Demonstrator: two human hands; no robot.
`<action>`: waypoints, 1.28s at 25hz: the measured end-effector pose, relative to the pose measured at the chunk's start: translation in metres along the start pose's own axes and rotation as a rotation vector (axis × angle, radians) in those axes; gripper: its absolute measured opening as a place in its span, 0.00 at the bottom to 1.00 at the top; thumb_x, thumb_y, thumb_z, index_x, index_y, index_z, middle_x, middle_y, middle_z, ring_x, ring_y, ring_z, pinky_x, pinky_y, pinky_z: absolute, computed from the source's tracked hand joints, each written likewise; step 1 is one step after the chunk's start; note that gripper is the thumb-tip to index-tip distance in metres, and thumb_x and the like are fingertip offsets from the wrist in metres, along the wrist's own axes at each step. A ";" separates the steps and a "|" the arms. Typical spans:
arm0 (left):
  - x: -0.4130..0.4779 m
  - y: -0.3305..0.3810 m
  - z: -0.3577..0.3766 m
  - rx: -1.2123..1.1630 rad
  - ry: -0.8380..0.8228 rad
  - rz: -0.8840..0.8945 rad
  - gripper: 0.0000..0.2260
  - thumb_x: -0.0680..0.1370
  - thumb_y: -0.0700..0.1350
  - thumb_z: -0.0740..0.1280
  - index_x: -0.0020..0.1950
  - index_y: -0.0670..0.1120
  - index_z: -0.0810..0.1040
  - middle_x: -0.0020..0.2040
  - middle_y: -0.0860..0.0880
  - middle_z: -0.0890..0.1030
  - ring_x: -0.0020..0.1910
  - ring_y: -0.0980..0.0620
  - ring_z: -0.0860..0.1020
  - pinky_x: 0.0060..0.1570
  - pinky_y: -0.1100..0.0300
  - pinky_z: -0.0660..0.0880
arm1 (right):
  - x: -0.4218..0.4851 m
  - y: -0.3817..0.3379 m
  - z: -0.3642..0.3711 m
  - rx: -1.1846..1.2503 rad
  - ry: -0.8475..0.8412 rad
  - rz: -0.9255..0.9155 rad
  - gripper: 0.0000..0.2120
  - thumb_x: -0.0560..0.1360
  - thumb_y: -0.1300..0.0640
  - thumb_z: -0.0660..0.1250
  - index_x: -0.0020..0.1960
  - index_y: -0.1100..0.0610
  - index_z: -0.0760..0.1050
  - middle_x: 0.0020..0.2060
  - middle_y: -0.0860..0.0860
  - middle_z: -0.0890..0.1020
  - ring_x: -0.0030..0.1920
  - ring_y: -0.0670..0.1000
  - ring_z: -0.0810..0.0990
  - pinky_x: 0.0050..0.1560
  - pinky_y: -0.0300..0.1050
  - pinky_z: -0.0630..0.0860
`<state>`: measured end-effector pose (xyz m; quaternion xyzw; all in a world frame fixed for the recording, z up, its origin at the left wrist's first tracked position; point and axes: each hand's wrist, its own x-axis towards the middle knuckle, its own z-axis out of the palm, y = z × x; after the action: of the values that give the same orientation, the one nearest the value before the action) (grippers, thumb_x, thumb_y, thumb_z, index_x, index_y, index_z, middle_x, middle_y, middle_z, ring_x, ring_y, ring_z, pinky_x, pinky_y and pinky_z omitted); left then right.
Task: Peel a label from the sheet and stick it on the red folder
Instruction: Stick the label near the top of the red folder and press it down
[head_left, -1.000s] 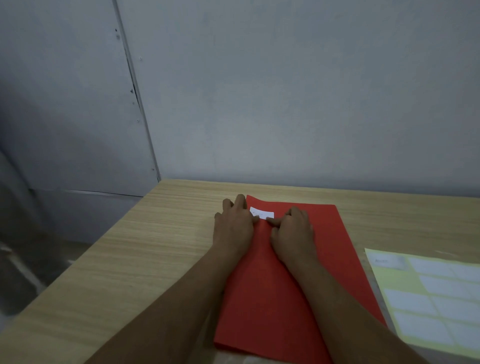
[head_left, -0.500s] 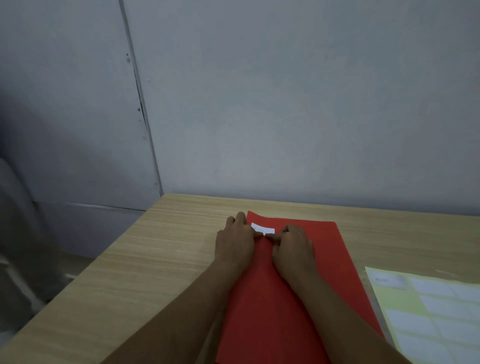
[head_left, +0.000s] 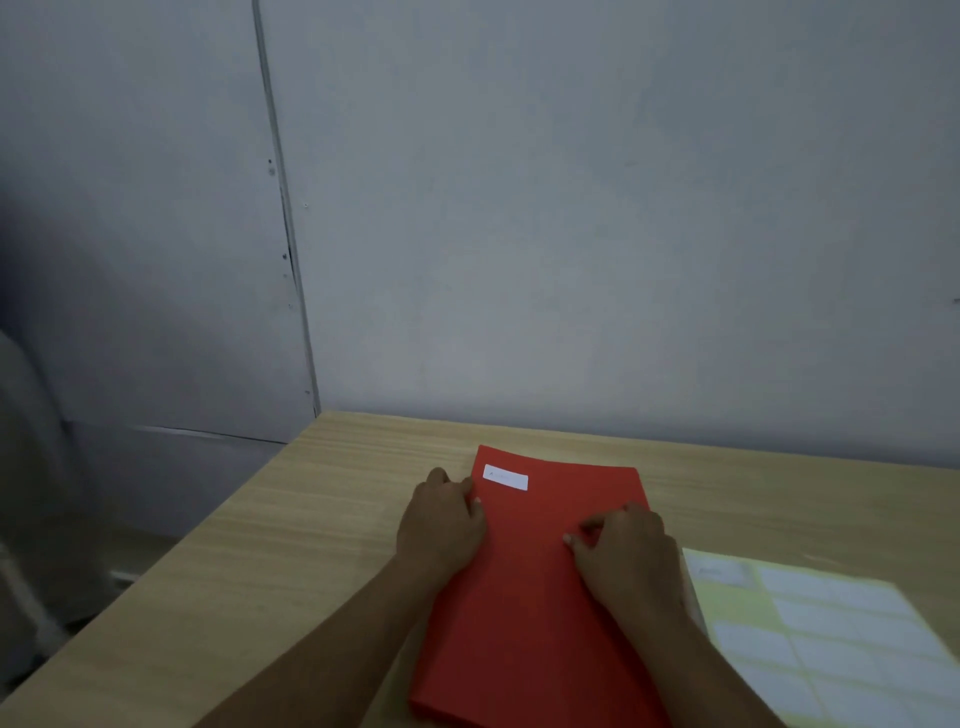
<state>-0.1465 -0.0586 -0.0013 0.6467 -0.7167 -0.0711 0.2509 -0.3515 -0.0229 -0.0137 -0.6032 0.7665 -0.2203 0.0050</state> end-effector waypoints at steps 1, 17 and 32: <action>-0.004 0.002 0.000 0.003 -0.010 -0.003 0.15 0.79 0.50 0.59 0.61 0.46 0.79 0.51 0.45 0.74 0.52 0.46 0.76 0.53 0.52 0.75 | -0.006 0.002 -0.002 -0.025 -0.016 0.017 0.20 0.73 0.36 0.65 0.59 0.45 0.81 0.58 0.49 0.77 0.62 0.53 0.73 0.60 0.49 0.72; -0.084 0.011 -0.007 -0.040 -0.124 0.058 0.27 0.80 0.55 0.61 0.77 0.46 0.67 0.80 0.47 0.57 0.75 0.49 0.65 0.72 0.58 0.64 | -0.083 0.022 -0.021 0.095 -0.113 0.015 0.35 0.73 0.30 0.60 0.74 0.47 0.67 0.76 0.55 0.64 0.76 0.55 0.61 0.74 0.52 0.63; -0.091 0.004 -0.005 0.030 -0.157 0.053 0.28 0.81 0.55 0.60 0.78 0.45 0.63 0.81 0.44 0.52 0.77 0.46 0.62 0.75 0.53 0.62 | -0.087 0.017 -0.009 0.078 -0.138 -0.006 0.33 0.77 0.33 0.57 0.77 0.47 0.63 0.79 0.59 0.59 0.79 0.59 0.55 0.78 0.53 0.56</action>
<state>-0.1444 0.0307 -0.0192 0.6235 -0.7521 -0.1043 0.1860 -0.3456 0.0641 -0.0337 -0.6186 0.7533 -0.2079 0.0809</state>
